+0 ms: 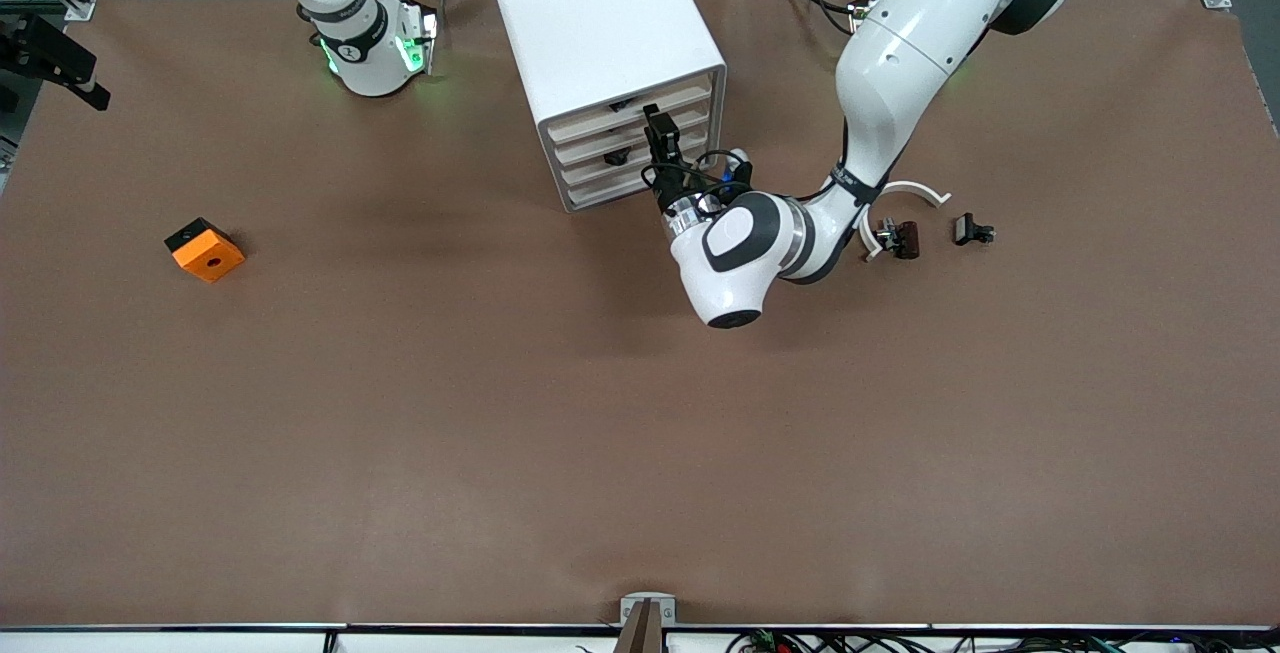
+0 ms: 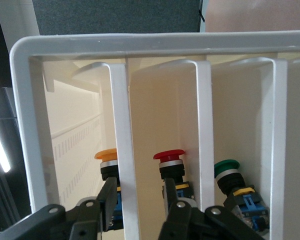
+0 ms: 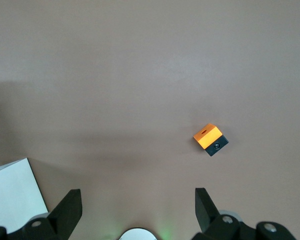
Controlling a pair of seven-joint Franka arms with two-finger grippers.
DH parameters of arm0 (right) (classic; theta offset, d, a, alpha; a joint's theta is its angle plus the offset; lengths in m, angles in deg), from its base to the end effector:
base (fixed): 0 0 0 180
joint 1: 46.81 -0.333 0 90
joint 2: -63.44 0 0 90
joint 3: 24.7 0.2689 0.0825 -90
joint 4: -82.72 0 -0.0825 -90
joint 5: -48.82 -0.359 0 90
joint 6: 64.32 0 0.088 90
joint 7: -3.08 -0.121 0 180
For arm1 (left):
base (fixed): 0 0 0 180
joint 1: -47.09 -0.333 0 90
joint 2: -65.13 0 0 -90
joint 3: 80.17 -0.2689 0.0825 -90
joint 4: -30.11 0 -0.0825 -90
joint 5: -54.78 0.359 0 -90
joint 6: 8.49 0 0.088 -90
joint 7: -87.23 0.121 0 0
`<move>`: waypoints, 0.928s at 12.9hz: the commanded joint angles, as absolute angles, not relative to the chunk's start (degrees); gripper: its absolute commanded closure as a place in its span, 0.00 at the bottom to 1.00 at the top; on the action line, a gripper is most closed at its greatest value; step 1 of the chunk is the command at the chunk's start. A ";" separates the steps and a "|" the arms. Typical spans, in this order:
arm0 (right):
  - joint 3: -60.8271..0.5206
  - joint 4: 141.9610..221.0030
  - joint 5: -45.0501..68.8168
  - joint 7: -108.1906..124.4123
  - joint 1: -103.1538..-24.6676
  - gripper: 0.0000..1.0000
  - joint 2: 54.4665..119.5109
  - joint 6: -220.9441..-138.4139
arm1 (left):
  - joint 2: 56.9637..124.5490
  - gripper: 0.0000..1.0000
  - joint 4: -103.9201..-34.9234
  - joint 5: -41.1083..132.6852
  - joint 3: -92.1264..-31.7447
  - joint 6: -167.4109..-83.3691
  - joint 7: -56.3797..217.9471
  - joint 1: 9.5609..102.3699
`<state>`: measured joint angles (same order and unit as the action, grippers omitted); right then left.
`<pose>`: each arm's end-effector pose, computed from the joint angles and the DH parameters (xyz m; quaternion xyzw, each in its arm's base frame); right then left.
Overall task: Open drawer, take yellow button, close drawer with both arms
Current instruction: 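Pull the drawer out of the cabinet with the left gripper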
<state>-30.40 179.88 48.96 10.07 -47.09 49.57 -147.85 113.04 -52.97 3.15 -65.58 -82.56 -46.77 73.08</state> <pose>0.4488 -0.0484 0.6165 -0.9998 -0.0150 -0.0026 0.0105 0.3776 -0.4402 0.2116 -0.4539 -0.6010 0.5345 0.3836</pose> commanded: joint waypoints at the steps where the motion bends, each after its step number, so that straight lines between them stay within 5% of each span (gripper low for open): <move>1: -29.89 180.72 48.55 11.96 -46.02 0.00 49.11 -148.96 | 113.39 0.78 -52.15 1.78 -65.76 -81.79 -48.56 73.46; 4: -29.80 180.72 48.55 11.52 -46.02 0.00 49.02 -149.05 | 113.47 1.00 -51.98 1.44 -66.20 -81.79 -48.64 73.11; 12: -29.89 181.34 48.64 9.67 -45.85 0.00 49.11 -149.40 | 113.39 1.00 -48.73 1.25 -69.10 -81.97 -48.82 68.72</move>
